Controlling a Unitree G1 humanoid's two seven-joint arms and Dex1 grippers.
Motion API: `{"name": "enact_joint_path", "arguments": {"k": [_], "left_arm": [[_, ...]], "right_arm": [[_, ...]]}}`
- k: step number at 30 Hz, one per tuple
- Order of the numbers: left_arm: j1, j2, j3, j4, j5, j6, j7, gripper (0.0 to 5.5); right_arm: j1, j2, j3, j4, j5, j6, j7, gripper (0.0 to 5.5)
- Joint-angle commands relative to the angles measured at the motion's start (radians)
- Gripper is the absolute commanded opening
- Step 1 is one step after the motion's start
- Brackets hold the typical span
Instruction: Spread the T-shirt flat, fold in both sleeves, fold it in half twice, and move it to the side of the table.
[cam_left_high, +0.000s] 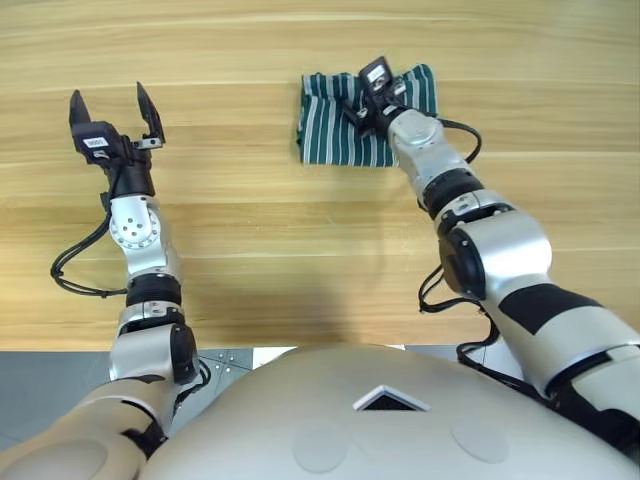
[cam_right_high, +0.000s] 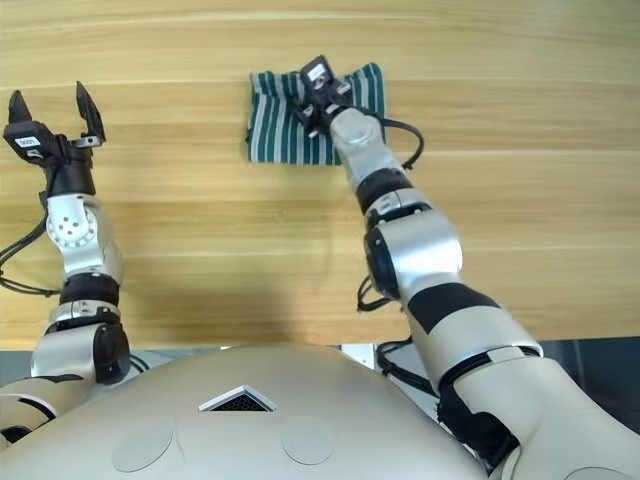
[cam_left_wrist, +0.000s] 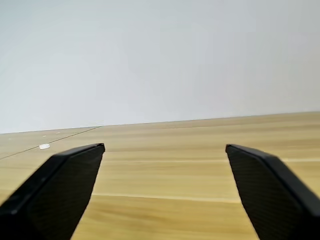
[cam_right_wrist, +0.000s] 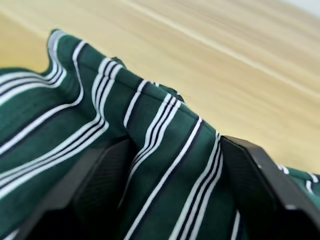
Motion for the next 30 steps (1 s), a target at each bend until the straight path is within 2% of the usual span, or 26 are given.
{"name": "enact_joint_path", "arguments": {"k": [1,4,8,10,13,17,20,22,24,27,28,30], "left_arm": [[0.029,-0.024,0.036,-0.042,-0.043,0.033,-0.022,4.51],[0.090,-0.041,0.059,-0.103,-0.062,0.036,-0.022,4.51],[0.179,-0.083,0.059,-0.208,-0.072,0.044,-0.033,4.51],[0.220,-0.102,0.049,-0.262,-0.064,0.053,-0.033,4.51],[0.269,-0.121,0.046,-0.328,-0.045,0.065,-0.022,4.51],[0.252,-0.141,0.029,-0.339,-0.003,0.075,-0.008,4.51],[0.177,-0.155,-0.019,-0.325,0.103,0.070,0.027,4.51],[0.094,-0.165,-0.063,-0.293,0.160,0.078,0.033,4.51],[-0.018,-0.183,-0.105,-0.222,0.202,0.087,0.035,4.51],[-0.142,-0.214,-0.157,-0.067,0.297,0.050,0.103,4.51],[-0.129,-0.217,-0.162,-0.039,0.315,0.027,0.122,4.51],[-0.078,-0.211,-0.184,-0.011,0.366,-0.017,0.157,4.51]], "right_arm": [[0.060,-0.126,-0.143,0.053,0.090,0.144,-0.099,3.24],[0.094,-0.265,-0.233,0.056,0.130,0.164,-0.212,3.24],[0.202,-0.479,-0.430,0.062,0.237,0.163,-0.458,3.24],[0.270,-0.542,-0.512,0.063,0.283,0.155,-0.564,3.24],[0.310,-0.559,-0.574,0.060,0.309,0.141,-0.630,3.24],[0.282,-0.550,-0.617,0.048,0.323,0.070,-0.609,3.24],[0.177,-0.546,-0.512,0.008,0.216,-0.105,-0.565,3.24],[0.099,-0.464,-0.362,-0.060,0.103,-0.243,-0.497,3.24],[0.075,-0.319,-0.212,-0.128,0.009,-0.315,-0.425,3.24],[0.133,-0.057,-0.007,-0.168,-0.123,-0.367,-0.417,3.24],[0.177,-0.012,0.041,-0.171,-0.157,-0.366,-0.424,3.24],[0.282,0.003,0.093,-0.214,-0.197,-0.387,-0.422,3.24]]}}
